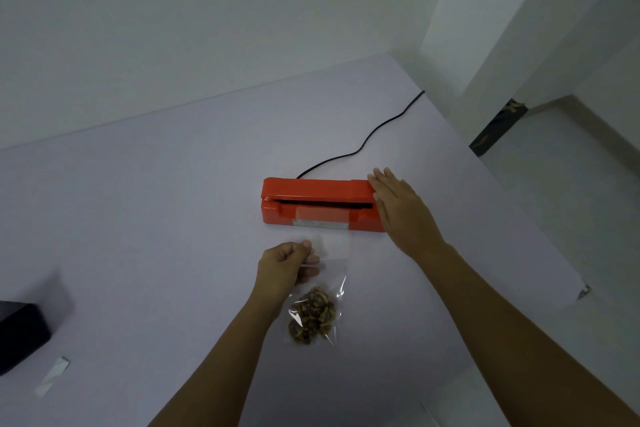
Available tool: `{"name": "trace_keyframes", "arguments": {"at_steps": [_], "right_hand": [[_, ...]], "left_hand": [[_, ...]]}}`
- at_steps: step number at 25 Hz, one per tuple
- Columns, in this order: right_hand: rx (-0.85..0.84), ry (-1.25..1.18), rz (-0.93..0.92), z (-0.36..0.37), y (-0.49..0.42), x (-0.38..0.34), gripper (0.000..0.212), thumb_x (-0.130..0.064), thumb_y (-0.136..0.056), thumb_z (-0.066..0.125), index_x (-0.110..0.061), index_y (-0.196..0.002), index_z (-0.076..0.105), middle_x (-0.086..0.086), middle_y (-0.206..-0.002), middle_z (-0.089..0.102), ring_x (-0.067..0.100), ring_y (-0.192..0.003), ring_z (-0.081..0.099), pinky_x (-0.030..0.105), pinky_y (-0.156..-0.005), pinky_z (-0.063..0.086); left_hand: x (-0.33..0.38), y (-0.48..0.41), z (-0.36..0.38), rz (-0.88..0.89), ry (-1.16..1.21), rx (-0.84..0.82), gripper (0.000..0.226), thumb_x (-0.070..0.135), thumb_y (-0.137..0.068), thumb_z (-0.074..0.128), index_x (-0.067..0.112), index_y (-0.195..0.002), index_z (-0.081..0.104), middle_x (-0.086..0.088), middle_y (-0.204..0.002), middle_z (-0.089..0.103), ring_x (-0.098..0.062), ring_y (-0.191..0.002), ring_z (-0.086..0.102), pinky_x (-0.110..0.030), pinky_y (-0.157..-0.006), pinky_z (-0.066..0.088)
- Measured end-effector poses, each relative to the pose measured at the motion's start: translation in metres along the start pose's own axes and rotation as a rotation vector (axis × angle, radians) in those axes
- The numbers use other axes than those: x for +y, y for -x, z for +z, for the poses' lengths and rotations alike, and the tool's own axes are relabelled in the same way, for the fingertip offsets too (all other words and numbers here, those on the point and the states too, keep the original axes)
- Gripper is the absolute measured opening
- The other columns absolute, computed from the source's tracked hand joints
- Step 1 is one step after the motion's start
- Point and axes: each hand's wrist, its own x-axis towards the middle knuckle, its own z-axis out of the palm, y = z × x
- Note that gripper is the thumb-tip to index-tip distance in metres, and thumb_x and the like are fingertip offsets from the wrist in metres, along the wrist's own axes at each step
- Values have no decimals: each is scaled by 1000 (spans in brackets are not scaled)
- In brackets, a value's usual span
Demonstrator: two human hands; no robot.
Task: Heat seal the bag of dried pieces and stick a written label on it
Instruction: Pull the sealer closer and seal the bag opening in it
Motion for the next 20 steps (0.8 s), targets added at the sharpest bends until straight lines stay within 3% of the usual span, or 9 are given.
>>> {"name": "trace_keyframes", "arguments": {"at_steps": [3,10,20], "right_hand": [[-36,58,14,6,4,-2,51,-23,-93,23,2,-132,45,20,-138,47,34,-131,41,43,-107,27],[-95,172,17,16,16,1,62,-35,-90,23,-3,-143,24,14,-152,25,24,-142,17,41,-114,8],[-59,138,62,24,16,-1,63,-35,-89,25,-4,-144,22,12,-153,24,23,-142,17,39,-114,6]], "left_hand": [[-1,0,-1,-10,-11,0,27,24,-91,58,1,-84,70,-17,-82,74,-30,-74,71,-41,-74,57],[2,0,-2,1,-41,-28,25,25,-91,57,6,-81,70,-14,-81,74,-28,-72,71,-38,-70,56],[4,1,-1,2,-17,-25,27,24,-95,50,5,-85,68,-10,-78,74,-24,-66,71,-38,-69,55]]}}
